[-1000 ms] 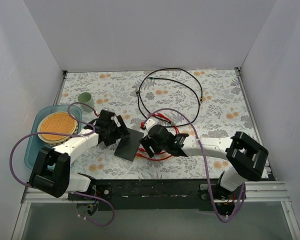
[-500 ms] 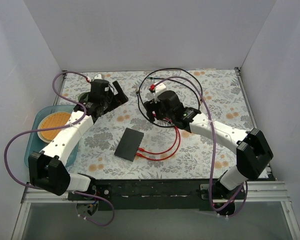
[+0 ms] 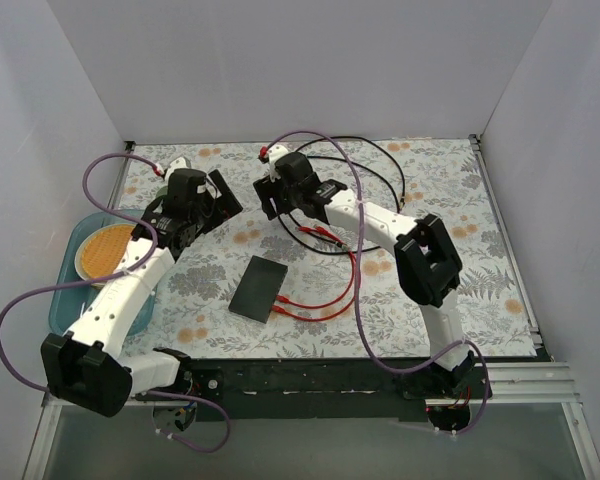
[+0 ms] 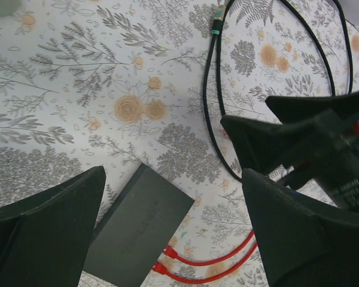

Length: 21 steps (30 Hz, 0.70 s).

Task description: Insert the plug into the switch port

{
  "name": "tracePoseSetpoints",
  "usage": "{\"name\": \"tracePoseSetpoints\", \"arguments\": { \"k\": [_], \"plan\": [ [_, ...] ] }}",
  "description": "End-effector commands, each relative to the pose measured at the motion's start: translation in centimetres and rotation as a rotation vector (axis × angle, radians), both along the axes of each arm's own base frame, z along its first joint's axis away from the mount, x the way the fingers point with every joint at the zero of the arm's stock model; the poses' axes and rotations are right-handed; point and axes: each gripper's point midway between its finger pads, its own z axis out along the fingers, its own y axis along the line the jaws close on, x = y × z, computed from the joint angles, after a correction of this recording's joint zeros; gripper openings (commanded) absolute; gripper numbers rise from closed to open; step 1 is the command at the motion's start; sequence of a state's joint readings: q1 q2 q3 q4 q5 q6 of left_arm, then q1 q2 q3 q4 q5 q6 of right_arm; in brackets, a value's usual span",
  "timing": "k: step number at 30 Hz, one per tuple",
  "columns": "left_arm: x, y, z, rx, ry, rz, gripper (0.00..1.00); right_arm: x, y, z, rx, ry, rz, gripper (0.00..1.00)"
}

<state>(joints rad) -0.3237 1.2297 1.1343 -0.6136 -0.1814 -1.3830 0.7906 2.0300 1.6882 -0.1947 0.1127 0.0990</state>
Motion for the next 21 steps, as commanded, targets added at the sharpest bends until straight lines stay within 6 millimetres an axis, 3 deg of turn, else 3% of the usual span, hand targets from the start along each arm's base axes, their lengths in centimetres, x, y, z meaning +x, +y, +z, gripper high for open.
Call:
{"name": "tracePoseSetpoints", "arguments": {
  "k": [1,2,3,4,5,12,21],
  "plan": [
    [-1.2,2.4,2.1,0.067,-0.055,0.058,0.98,3.0,1.4,0.3,0.003,-0.005,-0.013,0.76],
    [-1.3,2.4,2.1,0.070,-0.052,0.055,0.98,3.5,1.8,-1.6,-0.021,0.015,-0.015,0.74],
    [-1.3,2.3,2.2,0.069,-0.055,0.047,0.98,4.0,1.8,-1.9,-0.027,0.013,-0.023,0.74],
    [-1.4,2.2,2.2,0.062,-0.060,0.040,0.98,4.8,2.4,-0.8,-0.011,-0.007,-0.026,0.72],
    [-1.2,2.0,2.4,0.056,-0.073,0.036,0.98,5.2,2.6,-2.4,-0.030,0.006,-0.031,0.72],
    [-0.9,1.3,1.2,0.051,-0.054,-0.001,0.98,8.6,2.7,-4.2,-0.022,-0.017,-0.100,0.60],
    [-0.6,1.0,0.6,0.052,-0.050,-0.014,0.98,9.5,3.0,-7.4,-0.011,0.030,-0.097,0.53]
  ]
}}
